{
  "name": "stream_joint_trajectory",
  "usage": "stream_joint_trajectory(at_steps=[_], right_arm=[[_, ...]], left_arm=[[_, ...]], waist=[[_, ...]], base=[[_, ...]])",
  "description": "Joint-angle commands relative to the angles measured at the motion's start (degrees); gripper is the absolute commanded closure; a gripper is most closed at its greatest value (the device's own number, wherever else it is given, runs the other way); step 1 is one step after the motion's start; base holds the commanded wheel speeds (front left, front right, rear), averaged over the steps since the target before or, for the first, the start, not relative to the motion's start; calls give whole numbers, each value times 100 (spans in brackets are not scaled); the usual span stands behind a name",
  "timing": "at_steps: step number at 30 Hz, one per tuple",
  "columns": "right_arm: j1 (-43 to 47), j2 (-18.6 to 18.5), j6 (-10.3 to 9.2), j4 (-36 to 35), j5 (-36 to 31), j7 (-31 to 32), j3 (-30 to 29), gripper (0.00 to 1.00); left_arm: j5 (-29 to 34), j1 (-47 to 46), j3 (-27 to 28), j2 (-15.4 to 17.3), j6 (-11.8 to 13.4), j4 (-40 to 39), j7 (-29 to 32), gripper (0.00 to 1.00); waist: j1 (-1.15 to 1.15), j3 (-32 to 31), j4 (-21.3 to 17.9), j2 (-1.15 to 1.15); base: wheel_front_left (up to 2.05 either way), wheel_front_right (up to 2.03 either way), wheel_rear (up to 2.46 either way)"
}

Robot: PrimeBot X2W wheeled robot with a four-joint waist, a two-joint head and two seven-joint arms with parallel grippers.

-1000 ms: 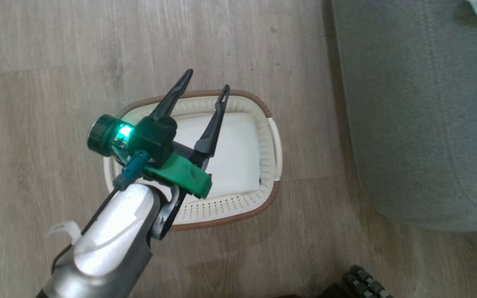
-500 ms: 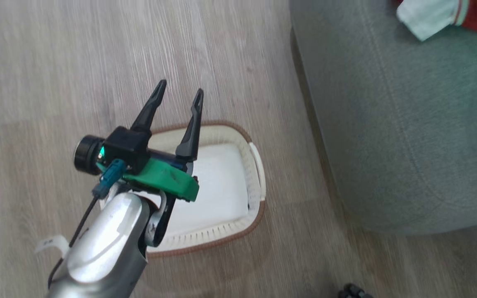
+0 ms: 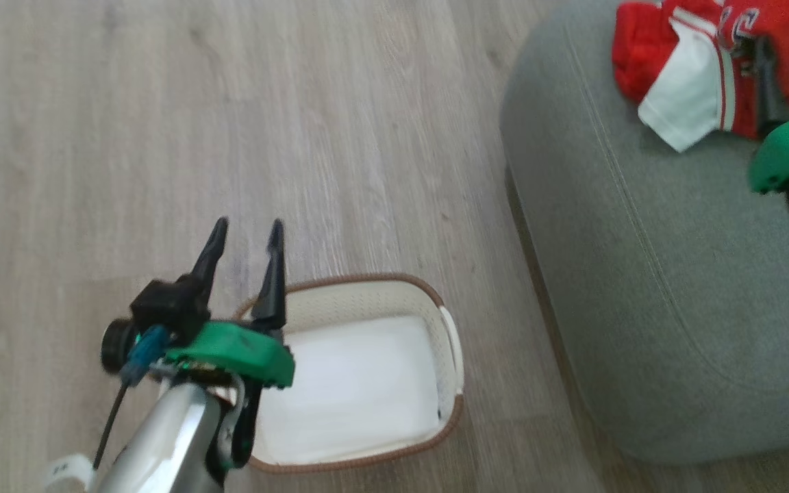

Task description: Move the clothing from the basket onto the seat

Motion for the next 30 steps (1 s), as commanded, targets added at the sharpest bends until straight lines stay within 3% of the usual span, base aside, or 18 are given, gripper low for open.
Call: stream_joint_trajectory(at_steps=[1,12,22,30], right_arm=[[63,60,-2,-257,68,-52,110,0],[1489,840,-2,-1463,435,-52,-43,0],[3166,1644,-2,-2876,121,-32,-407,0],[4162,1753,-2,-3682,289,26,-101,0]], left_arm=[[-37,-28,297,87,75,-127,-66,0],[-36,1015,952,68,224,-370,-69,0],[70,1832,1465,-44,262,-698,-69,0],[223,2166,1633,-117,196,-770,-70,0]], waist=[[0,-306,227,0],[0,-1013,579,0],[0,-1205,655,0],[0,-1252,633,0]], base=[[0,0,0],[0,0,0],[0,0,0],[0,0,0]])
